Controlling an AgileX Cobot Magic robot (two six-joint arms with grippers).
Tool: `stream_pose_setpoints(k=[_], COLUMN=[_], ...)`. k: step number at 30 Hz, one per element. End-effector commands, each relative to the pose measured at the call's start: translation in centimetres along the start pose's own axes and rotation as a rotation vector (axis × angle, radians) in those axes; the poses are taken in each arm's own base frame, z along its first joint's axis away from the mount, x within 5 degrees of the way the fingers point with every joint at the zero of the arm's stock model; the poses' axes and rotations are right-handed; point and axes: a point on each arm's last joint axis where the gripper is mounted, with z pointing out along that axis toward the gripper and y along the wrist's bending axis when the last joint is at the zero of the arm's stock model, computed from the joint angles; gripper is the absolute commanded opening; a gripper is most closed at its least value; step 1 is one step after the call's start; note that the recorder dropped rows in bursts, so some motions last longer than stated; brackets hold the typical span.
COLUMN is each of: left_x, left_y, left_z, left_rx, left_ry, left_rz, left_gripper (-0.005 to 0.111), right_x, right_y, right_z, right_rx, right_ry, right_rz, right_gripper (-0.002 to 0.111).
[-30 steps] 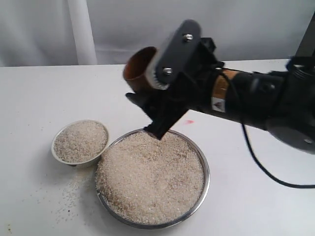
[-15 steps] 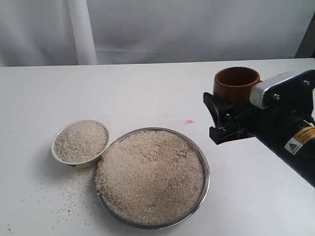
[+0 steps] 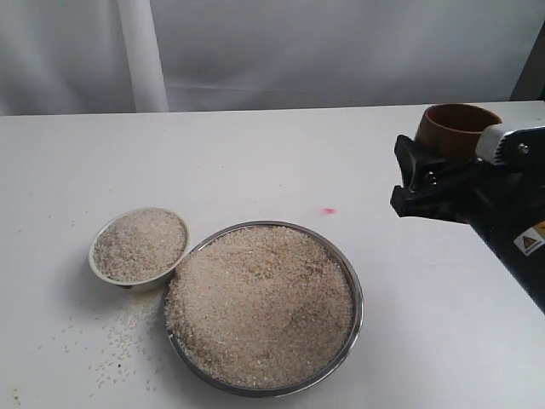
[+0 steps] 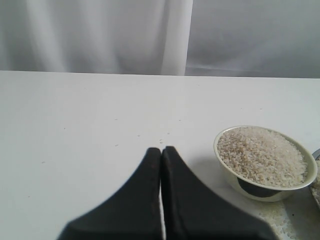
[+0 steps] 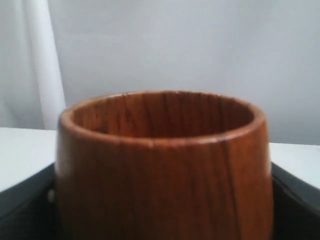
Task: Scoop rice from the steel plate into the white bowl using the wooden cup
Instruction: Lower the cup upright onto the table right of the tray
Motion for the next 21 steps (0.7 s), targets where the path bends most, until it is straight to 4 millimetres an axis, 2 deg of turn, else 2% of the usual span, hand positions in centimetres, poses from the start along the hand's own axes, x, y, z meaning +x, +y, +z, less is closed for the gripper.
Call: stream_pose_setpoints(k=[1,13,21], left_x=[-0.3,-0.3,-0.3], left_y=[-0.1,-0.1,-0.1], left_z=[-0.1,-0.1,-0.1], left_rx=[0.006,0.006,0.006], left_ry=[-0.019,-0.019,-0.019], left_rz=[-0.006,-0.006,-0.006], left_gripper=[0.000,0.000,0.000], right_x=[0.8,6.7,9.3], right_y=[-1.1,-1.3,-1.2], right_z=[0.7,3.4,4.4], right_rx=[0.057,0.079,0.079], right_ry=[-0.037,0.094,0.170], right_rz=[-0.032,-0.103,-0.138], right_gripper=[0.000,0.000,0.000])
